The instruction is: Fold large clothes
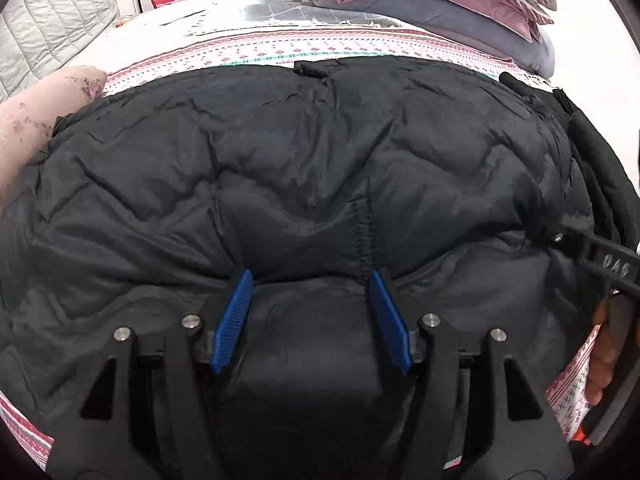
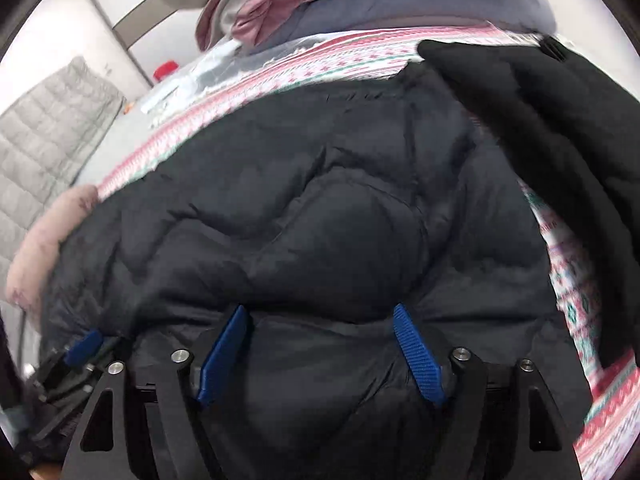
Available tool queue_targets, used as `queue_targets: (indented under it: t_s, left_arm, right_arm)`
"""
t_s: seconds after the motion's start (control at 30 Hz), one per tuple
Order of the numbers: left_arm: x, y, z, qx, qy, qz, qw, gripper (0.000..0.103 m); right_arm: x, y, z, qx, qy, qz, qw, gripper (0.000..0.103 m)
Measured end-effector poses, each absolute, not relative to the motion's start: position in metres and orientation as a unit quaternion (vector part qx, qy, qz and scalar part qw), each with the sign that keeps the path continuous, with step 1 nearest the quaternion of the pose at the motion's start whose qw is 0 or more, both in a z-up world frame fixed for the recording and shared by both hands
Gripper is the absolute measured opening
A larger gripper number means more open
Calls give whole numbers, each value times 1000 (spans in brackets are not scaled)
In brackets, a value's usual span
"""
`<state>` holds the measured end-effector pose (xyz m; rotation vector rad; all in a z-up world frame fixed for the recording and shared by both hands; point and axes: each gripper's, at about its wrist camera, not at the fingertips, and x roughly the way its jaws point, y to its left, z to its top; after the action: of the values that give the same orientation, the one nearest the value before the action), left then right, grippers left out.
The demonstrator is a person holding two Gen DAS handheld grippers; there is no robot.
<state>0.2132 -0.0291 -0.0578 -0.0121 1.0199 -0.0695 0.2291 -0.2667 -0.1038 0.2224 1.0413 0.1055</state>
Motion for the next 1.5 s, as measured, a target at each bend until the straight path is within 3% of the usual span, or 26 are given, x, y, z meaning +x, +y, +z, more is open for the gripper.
queue_targets:
  t_s: [0.3, 0.5, 0.7, 0.9, 1.1, 1.5]
  left_arm:
    - [223, -24, -10, -14, 440, -21, 898, 66]
    - [280, -34, -53, 1, 514, 13, 858, 70]
    - [288, -37, -50, -1, 526, 32, 850, 72]
    - [313, -20, -19, -65, 503, 50, 860, 72]
    - [350, -11, -63, -66, 546, 72, 832, 74]
    - [350, -11, -53, -75, 532, 79, 840, 74]
  right_arm:
    - [236, -263, -105, 116, 506, 39, 854, 87]
    - [241, -270, -104, 127, 506, 42, 852, 87]
    - [234, -281, -106, 129, 509, 43, 850, 88]
    - [236, -282, -105, 130, 511, 41, 849, 89]
    - [237, -283, -106, 136, 510, 46, 848, 89]
    - [237, -280, -106, 132, 510, 43, 849, 90]
